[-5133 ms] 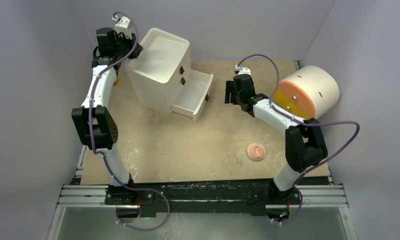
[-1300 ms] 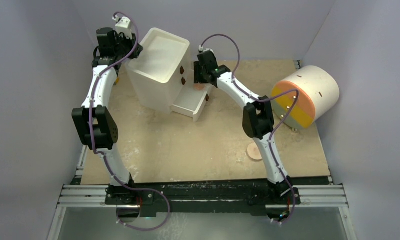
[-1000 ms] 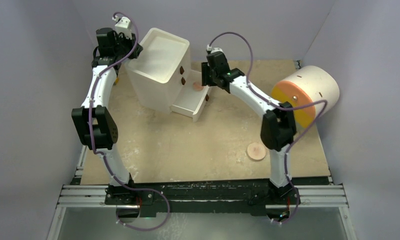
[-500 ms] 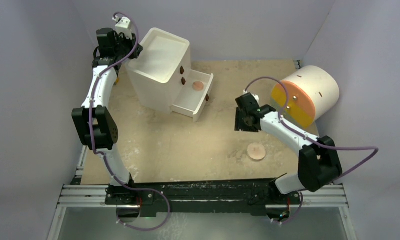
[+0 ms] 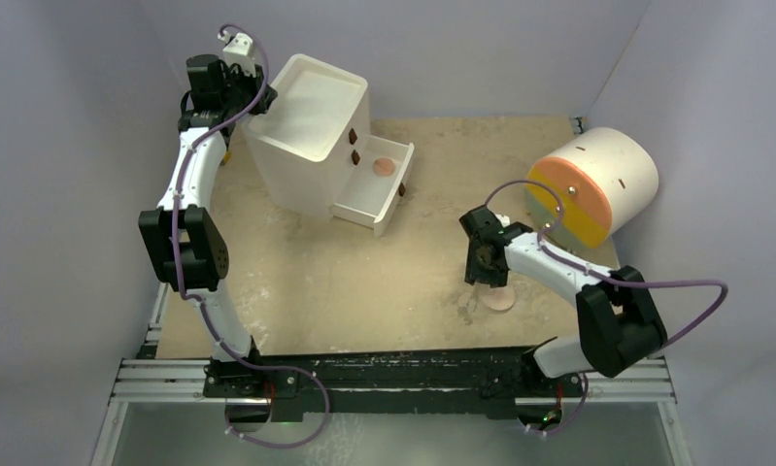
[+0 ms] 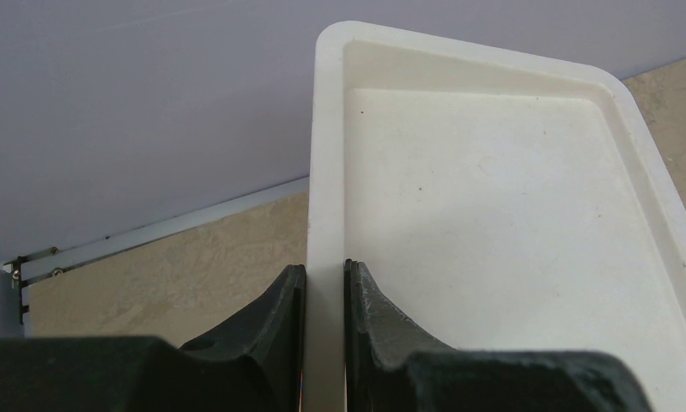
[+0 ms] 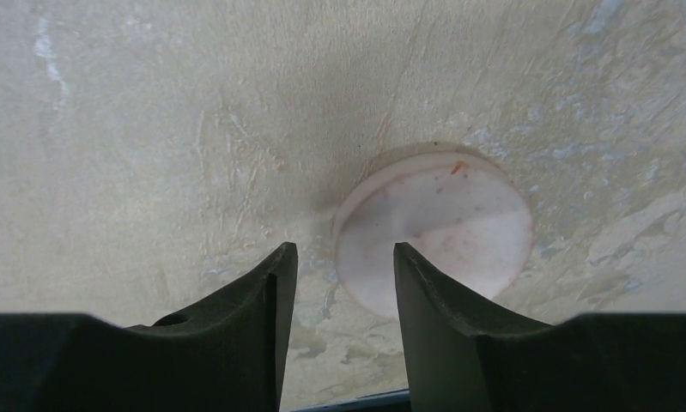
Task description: Organize the makeup
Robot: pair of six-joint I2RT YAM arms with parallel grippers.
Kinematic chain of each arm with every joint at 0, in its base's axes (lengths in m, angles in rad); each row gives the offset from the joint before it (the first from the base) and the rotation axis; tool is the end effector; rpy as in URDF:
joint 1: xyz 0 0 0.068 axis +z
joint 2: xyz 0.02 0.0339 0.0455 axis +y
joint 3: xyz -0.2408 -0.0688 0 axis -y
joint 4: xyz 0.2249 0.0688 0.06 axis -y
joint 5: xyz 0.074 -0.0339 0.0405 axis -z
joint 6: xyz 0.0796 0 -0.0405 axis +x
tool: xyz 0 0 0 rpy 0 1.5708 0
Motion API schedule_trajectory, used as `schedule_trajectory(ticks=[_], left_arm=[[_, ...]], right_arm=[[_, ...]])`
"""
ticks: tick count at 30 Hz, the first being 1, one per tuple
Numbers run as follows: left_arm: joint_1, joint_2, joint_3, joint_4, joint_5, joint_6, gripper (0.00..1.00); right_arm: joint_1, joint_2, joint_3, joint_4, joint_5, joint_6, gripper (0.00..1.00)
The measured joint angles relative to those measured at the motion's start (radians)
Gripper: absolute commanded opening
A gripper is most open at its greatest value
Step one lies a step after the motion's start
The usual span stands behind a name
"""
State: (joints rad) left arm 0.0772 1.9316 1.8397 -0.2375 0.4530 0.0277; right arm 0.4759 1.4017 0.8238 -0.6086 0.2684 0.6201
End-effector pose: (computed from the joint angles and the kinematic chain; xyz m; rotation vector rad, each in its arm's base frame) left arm 0.4735 0.0017 0.3308 0.2598 1.8633 -0.3576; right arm 0.2382 0.0990 0.1385 0.2629 2.6643 -0.0372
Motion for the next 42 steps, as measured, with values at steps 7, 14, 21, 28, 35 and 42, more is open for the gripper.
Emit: schedule_trajectory(ticks=[7, 14, 21, 28, 35, 42], left_arm=[[0.0, 0.0, 0.0, 0.001, 0.0, 0.0, 0.0], [0.0, 0.0, 0.0, 0.001, 0.0, 0.0, 0.0], [0.0, 0.0, 0.0, 0.001, 0.0, 0.0, 0.0], [0.0, 0.0, 0.0, 0.001, 0.0, 0.0, 0.0], [0.0, 0.0, 0.0, 0.001, 0.0, 0.0, 0.0], [0.0, 0.0, 0.0, 0.0, 0.0, 0.0, 0.0]], right_arm=[[0.0, 0.066, -0.038, 0.05, -0.017, 0.015, 0.33], [-0.001, 0.08, -0.038, 0.053, 0.002, 0.013, 0.0], [0.012, 0.097, 0.009, 0.029, 0.011, 0.001, 0.0], [0.08, 0.239, 0.389, 0.048, 0.056, -0.043, 0.0], [0.1, 0.446, 0.81, 0.142, 0.047, -0.105, 0.0], [0.12, 0.671, 1.1, 0.192, -0.043, -0.14, 0.0]])
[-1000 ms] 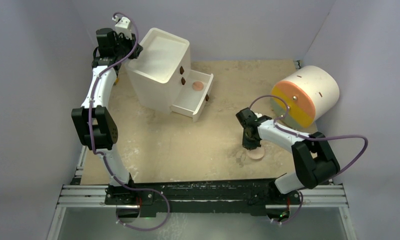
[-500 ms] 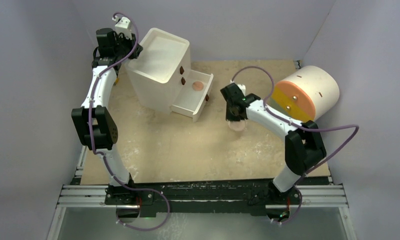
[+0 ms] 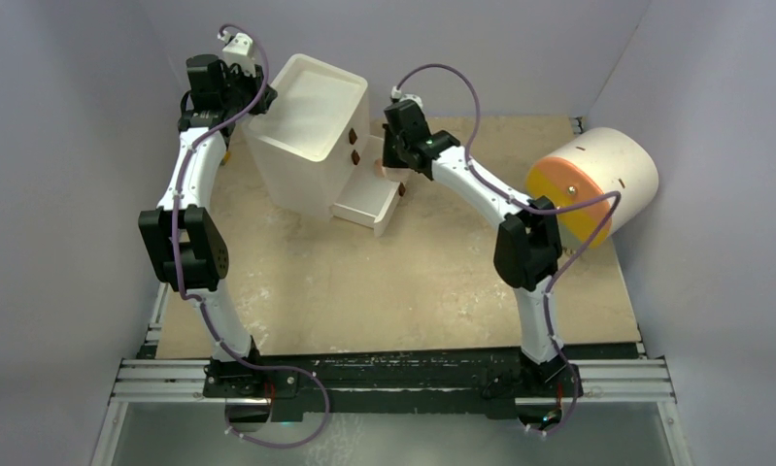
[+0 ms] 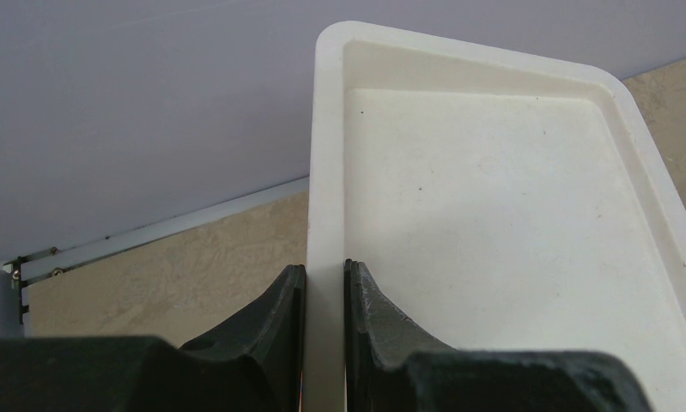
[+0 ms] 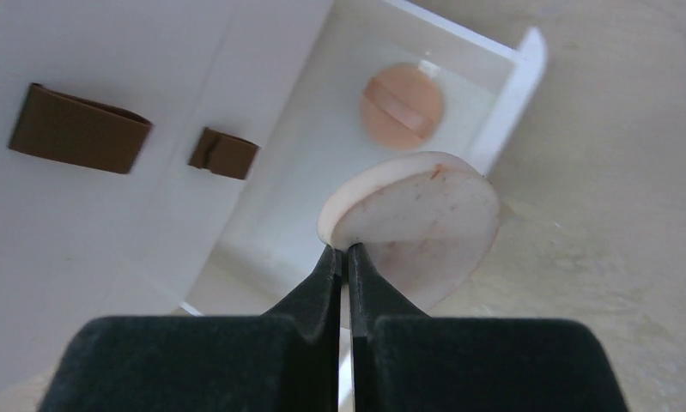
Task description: Organize the makeup
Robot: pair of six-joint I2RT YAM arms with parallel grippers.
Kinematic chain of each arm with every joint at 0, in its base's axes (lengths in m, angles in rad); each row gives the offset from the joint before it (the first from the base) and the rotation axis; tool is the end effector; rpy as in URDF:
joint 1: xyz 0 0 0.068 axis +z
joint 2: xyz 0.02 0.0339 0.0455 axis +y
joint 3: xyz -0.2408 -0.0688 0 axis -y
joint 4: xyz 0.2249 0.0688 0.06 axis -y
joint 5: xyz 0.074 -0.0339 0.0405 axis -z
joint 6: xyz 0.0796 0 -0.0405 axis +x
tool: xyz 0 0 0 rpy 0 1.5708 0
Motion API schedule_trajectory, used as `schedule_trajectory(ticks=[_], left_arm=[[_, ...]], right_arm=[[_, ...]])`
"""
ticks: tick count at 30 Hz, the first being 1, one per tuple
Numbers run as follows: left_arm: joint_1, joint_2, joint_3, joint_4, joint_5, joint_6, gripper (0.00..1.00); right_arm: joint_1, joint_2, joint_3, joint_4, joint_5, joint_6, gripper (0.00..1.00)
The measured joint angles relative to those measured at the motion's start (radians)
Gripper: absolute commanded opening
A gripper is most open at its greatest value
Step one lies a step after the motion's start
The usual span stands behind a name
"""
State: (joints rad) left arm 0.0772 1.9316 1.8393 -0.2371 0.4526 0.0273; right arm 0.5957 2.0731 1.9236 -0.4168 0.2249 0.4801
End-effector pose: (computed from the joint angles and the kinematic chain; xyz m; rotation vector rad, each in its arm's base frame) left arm 0.4735 0.0017 0.3307 0.2592 1.8635 -0.3575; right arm 0.4199 0.2632 0.2691 0.0089 2.1468 0.3951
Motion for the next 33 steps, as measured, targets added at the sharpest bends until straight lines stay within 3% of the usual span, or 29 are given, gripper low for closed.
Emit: schedule_trajectory(ticks=[11, 22, 33], left_arm=[[0.0, 0.0, 0.0, 0.0, 0.0, 0.0, 0.0], [0.0, 0.0, 0.0, 0.0, 0.0, 0.0, 0.0], [0.0, 0.0, 0.0, 0.0, 0.0, 0.0, 0.0]], right_arm=[[0.088, 0.227, 0.186, 0.011, -0.094, -0.029, 0.01], [0.099, 0.25, 0.146, -0.001, -0.112, -0.037, 0.43], [0.087, 0.171, 0.079, -0.002, -0.087, -0.078, 0.45]])
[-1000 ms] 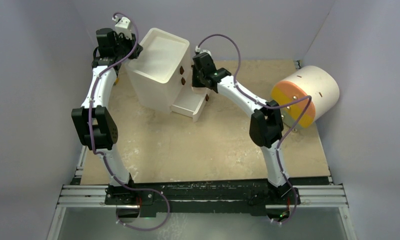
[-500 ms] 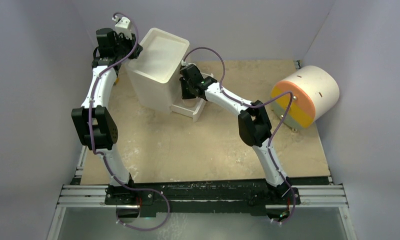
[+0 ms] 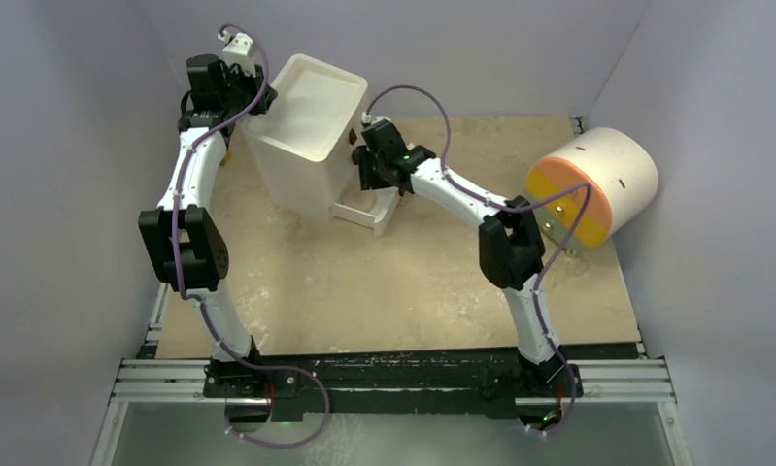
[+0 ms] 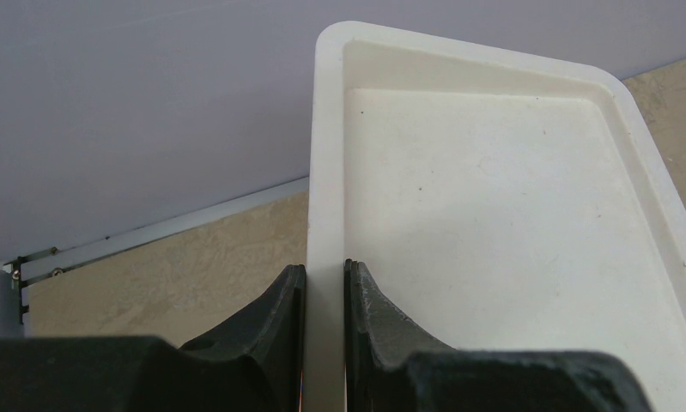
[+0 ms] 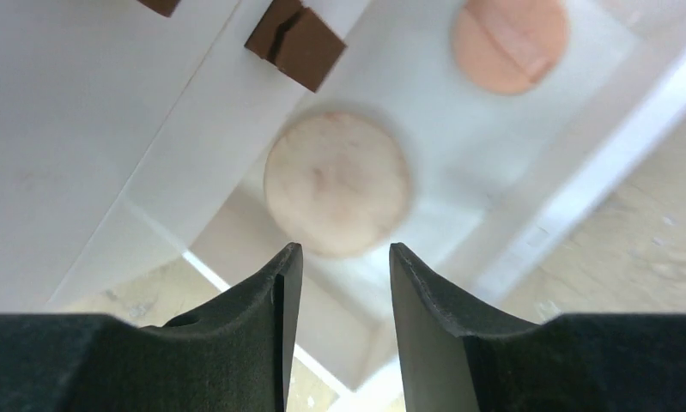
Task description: Organize the makeup
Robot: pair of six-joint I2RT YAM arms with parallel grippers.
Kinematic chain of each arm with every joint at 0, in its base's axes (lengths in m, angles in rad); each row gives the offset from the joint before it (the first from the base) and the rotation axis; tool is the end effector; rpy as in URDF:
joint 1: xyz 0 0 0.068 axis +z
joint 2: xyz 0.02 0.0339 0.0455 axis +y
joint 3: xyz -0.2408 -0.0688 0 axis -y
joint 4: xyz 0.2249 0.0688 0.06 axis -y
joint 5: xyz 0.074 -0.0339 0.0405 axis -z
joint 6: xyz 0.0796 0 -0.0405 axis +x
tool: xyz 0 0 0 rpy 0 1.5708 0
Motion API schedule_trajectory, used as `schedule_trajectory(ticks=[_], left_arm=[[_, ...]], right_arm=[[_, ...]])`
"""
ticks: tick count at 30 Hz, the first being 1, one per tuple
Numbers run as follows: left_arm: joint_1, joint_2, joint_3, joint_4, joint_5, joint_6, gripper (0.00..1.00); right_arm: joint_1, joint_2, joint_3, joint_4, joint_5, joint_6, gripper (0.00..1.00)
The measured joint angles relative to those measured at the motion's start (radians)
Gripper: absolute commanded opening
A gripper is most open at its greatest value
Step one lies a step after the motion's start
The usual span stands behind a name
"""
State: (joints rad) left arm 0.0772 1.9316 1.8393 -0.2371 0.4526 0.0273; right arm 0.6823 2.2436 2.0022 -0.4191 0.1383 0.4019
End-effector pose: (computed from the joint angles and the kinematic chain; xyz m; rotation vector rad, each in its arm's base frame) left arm 0.4735 0.0017 0.3307 0.2592 1.8635 -0.3575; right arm 0.4132 0.3216 0.2126 -0.2398 2.2473 0.4363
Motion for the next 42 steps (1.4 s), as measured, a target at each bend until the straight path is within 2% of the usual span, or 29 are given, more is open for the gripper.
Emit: schedule_trajectory(ticks=[8, 13, 25, 34, 42], left_arm=[[0.0, 0.0, 0.0, 0.0, 0.0, 0.0, 0.0], [0.0, 0.0, 0.0, 0.0, 0.0, 0.0, 0.0], [0.0, 0.0, 0.0, 0.0, 0.0, 0.0, 0.0], [0.0, 0.002, 0.003, -0.004, 0.0, 0.0, 0.0], [0.0, 0.008, 0.013, -0.011, 0.0, 0.0, 0.0]], right_arm=[[-0.096, -0.286, -0.196, 0.08, 0.036, -0.015, 0.47], [-0.174, -0.333, -0.247, 0.101, 0.061, -0.011, 0.47], [-0.214, -0.116, -0.283, 0.087, 0.07, 0.002, 0.46], [-0.215, 0.068, -0.068, 0.084, 0.015, 0.011, 0.46], [-0.185, 0.169, 0.09, 0.027, 0.043, 0.024, 0.46]])
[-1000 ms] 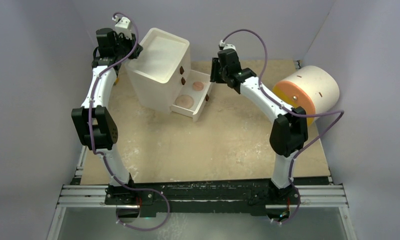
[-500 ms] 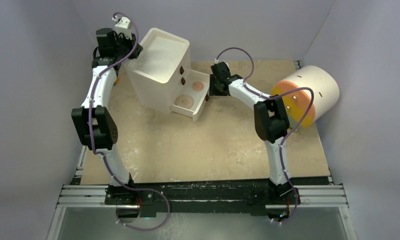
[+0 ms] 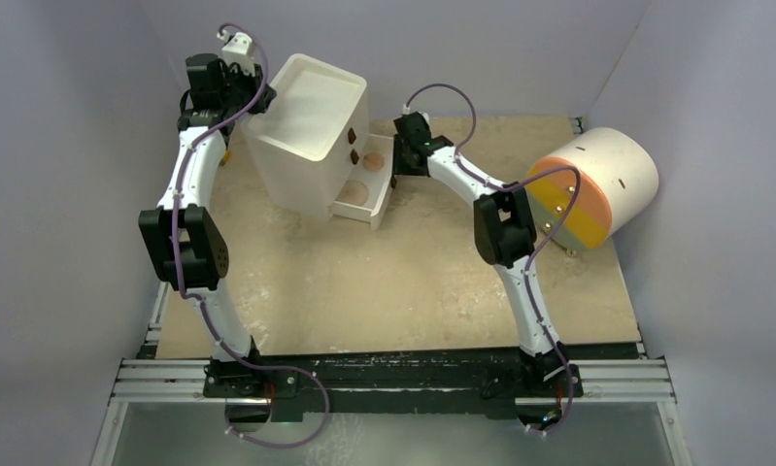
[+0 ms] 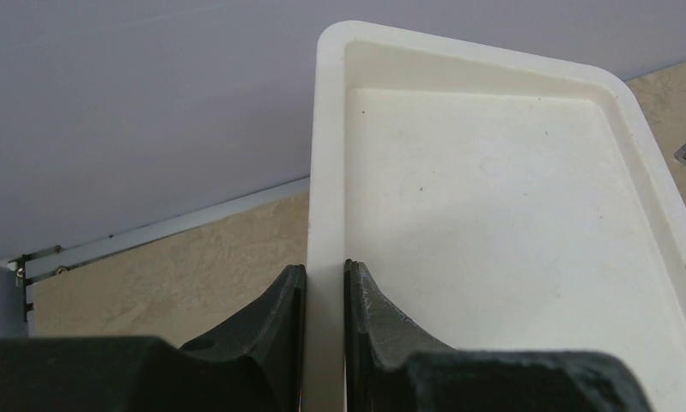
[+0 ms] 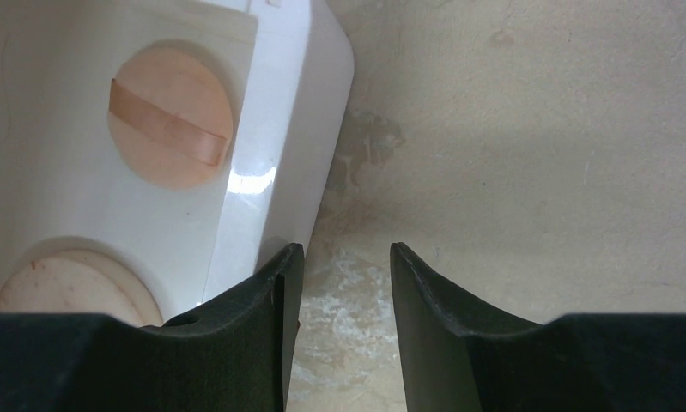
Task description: Organize the makeup
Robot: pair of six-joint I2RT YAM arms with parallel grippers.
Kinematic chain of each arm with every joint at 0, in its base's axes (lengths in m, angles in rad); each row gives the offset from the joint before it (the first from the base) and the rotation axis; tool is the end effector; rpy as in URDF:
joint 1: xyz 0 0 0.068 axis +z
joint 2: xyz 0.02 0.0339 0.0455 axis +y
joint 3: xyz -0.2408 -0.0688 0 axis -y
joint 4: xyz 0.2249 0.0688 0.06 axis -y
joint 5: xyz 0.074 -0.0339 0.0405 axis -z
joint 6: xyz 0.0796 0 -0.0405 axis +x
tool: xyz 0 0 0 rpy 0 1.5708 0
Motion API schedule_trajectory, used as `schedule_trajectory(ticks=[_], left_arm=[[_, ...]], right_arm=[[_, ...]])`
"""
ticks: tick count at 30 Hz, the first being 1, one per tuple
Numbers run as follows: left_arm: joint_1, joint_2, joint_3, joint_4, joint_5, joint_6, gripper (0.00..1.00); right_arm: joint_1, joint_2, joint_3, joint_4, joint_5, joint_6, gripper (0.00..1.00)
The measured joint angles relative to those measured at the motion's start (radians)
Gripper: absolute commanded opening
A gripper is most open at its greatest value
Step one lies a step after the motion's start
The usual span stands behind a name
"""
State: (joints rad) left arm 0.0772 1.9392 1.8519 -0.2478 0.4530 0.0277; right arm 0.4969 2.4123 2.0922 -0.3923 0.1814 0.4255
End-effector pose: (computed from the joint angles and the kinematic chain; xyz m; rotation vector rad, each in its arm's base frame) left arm 0.4747 0.0018 0.3304 0.2588 1.8688 -0.3591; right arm 0.4878 0.2482 0.1606 0.0135 2.2845 0.2790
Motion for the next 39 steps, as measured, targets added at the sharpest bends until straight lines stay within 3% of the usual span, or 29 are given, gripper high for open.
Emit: schedule_trajectory(ticks=[10, 17, 24, 28, 32, 39], left_arm=[[0.001, 0.006, 0.006, 0.003, -0.019, 0.0, 0.0], [0.001, 0.007, 0.009, -0.001, -0.021, 0.001, 0.0], [0.004, 0.011, 0.012, 0.006, -0.023, 0.016, 0.0], [0.004, 0.011, 0.012, 0.006, -0.023, 0.019, 0.0], [0.004, 0.011, 0.012, 0.006, -0.034, 0.018, 0.0], [0.004, -0.008, -0.024, 0.048, -0.066, -0.005, 0.37]], right_arm=[[0.012, 0.072, 0.097, 0.004, -0.006, 0.061, 0.47], [0.105, 0.136, 0.097, 0.187, -0.216, 0.166, 0.48], [0.094, 0.147, 0.088, 0.201, -0.29, 0.225, 0.49], [0.087, 0.095, -0.037, 0.31, -0.328, 0.228, 0.53], [0.091, -0.061, -0.304, 0.421, -0.382, 0.204, 0.71], [0.06, -0.33, -0.564, 0.468, -0.433, 0.101, 0.81]])
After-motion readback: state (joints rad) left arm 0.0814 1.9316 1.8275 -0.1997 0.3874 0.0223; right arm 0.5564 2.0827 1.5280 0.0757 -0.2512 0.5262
